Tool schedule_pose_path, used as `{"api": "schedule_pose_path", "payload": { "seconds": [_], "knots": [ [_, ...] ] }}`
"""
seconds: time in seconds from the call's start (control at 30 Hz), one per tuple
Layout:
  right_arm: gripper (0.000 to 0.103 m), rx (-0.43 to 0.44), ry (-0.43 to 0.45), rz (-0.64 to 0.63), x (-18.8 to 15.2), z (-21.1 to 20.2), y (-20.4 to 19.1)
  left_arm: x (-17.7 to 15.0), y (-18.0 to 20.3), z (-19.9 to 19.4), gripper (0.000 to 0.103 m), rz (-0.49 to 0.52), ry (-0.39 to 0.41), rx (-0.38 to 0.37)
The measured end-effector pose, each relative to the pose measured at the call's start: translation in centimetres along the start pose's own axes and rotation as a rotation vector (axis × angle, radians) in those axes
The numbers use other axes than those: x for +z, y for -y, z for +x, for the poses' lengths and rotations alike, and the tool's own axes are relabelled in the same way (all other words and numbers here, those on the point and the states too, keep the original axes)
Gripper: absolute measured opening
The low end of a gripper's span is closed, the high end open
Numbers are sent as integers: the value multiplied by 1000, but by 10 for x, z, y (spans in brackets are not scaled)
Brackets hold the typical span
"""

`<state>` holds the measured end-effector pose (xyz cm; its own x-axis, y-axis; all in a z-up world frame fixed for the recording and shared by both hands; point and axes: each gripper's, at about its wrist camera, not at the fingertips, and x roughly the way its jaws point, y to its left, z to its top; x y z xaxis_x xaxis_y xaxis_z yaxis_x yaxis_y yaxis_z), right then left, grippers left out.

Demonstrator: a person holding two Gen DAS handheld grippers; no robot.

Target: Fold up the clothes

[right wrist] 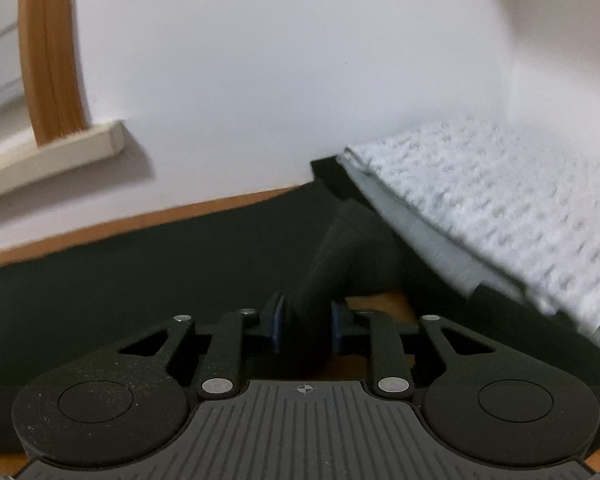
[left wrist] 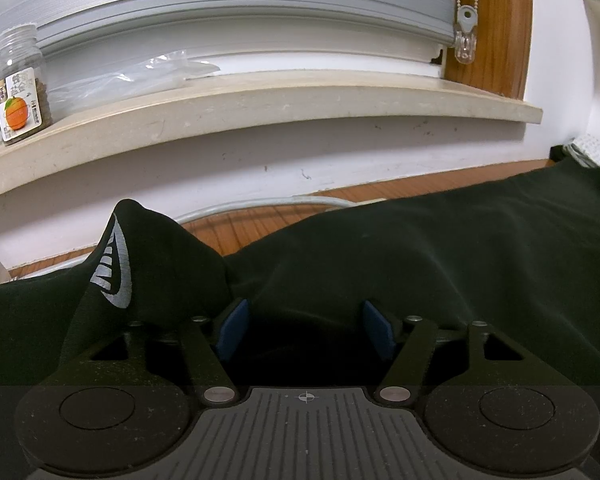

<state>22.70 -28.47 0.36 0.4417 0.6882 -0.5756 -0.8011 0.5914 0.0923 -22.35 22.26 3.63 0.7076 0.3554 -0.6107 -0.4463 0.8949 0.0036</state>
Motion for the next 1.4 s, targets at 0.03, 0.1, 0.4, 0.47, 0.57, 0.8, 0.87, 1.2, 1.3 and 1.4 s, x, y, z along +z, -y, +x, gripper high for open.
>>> {"api": "schedule_pose_path", "payload": {
  "seconds": [0.03, 0.1, 0.4, 0.47, 0.57, 0.8, 0.87, 1.2, 1.3, 1.4],
  "knots": [
    [34, 26, -15, 33, 0, 2, 4, 0, 0, 0, 68, 0, 0, 0],
    [49, 11, -61, 90, 2, 15, 14, 0, 0, 0, 68, -1, 1, 0],
    [11, 95, 105, 18, 25, 10, 0, 0, 6, -5, 68, 22, 44, 28],
    [11, 80, 178, -68, 39, 3, -11, 2, 14, -10, 68, 45, 77, 50],
    [10, -4, 251, -205, 63, -1, -27, 10, 25, -12, 68, 49, 86, 11],
    [9, -232, 419, -474, 110, -21, -11, 43, 48, 1, 69, 61, 103, -14],
    [9, -328, 407, -515, 114, -15, 11, 52, 55, 13, 70, 50, 88, -43],
    [50, -472, 98, -354, 80, 29, 74, 44, 84, 44, 72, 96, -21, -119],
    [67, -431, 221, -355, 77, 5, 46, 46, 76, 36, 73, 64, -15, -111],
    [70, -239, 251, -340, 69, -11, 9, 46, 65, 19, 75, 58, 4, -78]
  ]
}}
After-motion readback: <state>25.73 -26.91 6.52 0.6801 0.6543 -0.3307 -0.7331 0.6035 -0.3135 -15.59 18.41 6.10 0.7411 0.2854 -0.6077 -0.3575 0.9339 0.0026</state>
